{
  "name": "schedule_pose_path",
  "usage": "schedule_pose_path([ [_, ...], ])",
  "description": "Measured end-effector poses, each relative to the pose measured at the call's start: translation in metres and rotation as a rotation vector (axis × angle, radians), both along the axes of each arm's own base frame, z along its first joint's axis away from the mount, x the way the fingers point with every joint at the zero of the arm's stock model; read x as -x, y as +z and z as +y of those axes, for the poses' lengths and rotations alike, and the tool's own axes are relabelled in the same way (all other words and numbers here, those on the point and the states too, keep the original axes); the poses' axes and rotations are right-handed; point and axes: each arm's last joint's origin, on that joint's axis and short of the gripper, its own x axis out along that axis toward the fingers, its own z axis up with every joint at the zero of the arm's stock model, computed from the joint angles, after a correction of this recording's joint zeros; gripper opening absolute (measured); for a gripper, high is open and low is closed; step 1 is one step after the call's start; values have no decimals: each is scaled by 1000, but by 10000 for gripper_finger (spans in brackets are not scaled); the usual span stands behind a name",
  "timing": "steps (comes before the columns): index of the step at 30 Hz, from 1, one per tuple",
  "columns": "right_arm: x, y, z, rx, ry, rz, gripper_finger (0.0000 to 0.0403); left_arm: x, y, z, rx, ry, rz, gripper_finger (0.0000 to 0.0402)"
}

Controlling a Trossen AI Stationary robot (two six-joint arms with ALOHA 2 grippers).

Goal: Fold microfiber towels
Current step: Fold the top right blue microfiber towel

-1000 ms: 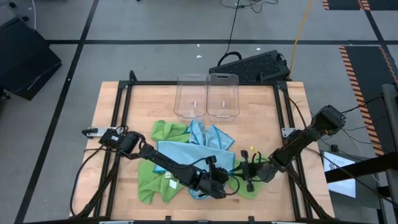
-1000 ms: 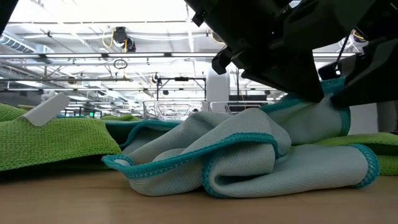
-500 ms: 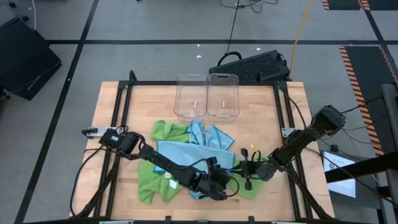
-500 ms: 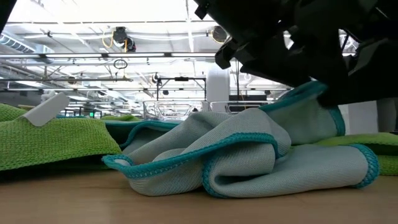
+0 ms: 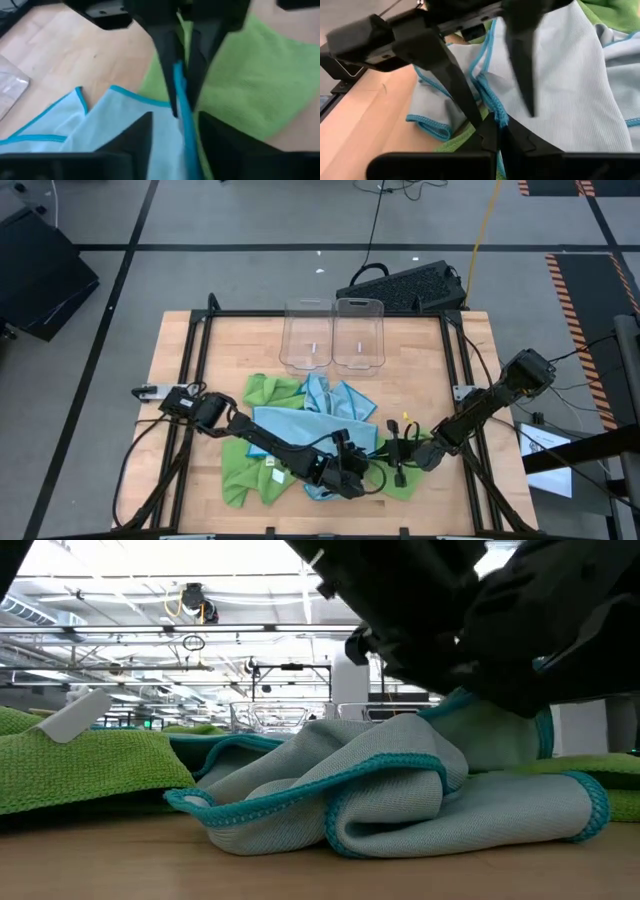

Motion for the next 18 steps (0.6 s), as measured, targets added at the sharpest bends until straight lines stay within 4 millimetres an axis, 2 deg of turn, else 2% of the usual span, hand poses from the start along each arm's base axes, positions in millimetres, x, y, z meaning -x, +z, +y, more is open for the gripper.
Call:
schedule_pose_path([
  [7,0,0,0,18,9,-7,14,3,-3,-1,-33,-19,44,18],
  [13,5,3,-3,139,57,26,88,14,11,-16,-125,-33,29,5],
  [18,17,10,-14,275,57,113,158,20,28,-18,-139,-9,1,5],
])
